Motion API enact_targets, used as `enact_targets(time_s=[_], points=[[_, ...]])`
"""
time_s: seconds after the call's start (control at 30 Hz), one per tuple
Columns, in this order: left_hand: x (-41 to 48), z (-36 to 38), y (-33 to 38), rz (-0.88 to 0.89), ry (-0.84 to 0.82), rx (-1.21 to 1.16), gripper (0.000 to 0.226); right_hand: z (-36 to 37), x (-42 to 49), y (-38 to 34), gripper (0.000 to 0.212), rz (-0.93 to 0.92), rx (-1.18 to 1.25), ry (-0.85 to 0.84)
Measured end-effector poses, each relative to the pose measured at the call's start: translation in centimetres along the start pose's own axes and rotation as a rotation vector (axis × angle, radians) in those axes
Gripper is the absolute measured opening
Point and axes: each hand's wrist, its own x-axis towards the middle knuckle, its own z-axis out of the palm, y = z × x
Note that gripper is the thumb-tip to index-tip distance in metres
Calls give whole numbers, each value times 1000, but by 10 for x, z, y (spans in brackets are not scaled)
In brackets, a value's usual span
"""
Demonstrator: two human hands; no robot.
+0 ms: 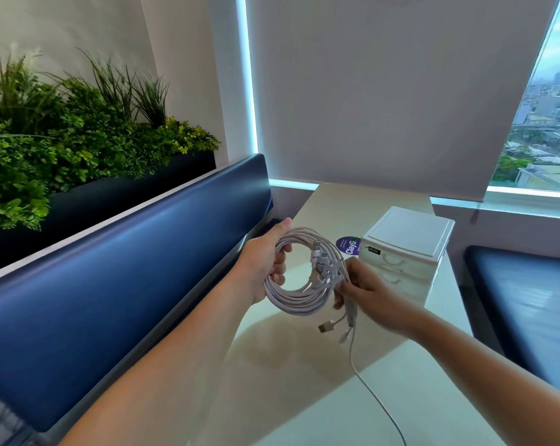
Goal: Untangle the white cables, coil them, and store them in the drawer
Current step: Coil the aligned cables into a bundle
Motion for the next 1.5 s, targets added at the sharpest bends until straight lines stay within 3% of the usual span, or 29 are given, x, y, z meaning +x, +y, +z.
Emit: enact_targets(time_s=[0.13,0.23,0.4,0.57,0.83,1.0,1.1,1.2,1.33,1.5], points=[[0,1,0,29,-39,81,45,-9,5,-14,46,171,397,-38],[-3,4,1,27,-54,110,43,-15,10,-21,63,170,441,-109],[-3,3,4,30,-54,145,44,-17,11,-21,33,89,221,-137],[-2,5,9,57,-2,92,45,-8,9,-19,16,-41,56,33],[-1,16,5,1,93,-137,42,14,-15,-19,63,-127,264,-31],[1,33,-9,-10,191,-290,46,37,-7,-34,54,-115,307,271],[0,42,-15,15,229,-388,53,37,2,-32,26,-55,211,424],[-5,41,-22,69,112,-386,51,32,6,-30,8,-33,139,455],[-5,20,-26,52,-156,-254,28,16,5,-29,23,-61,106,344],[-2,4,-9,-27,-310,76,12,4,-2,-27,24,-75,-62,197]])
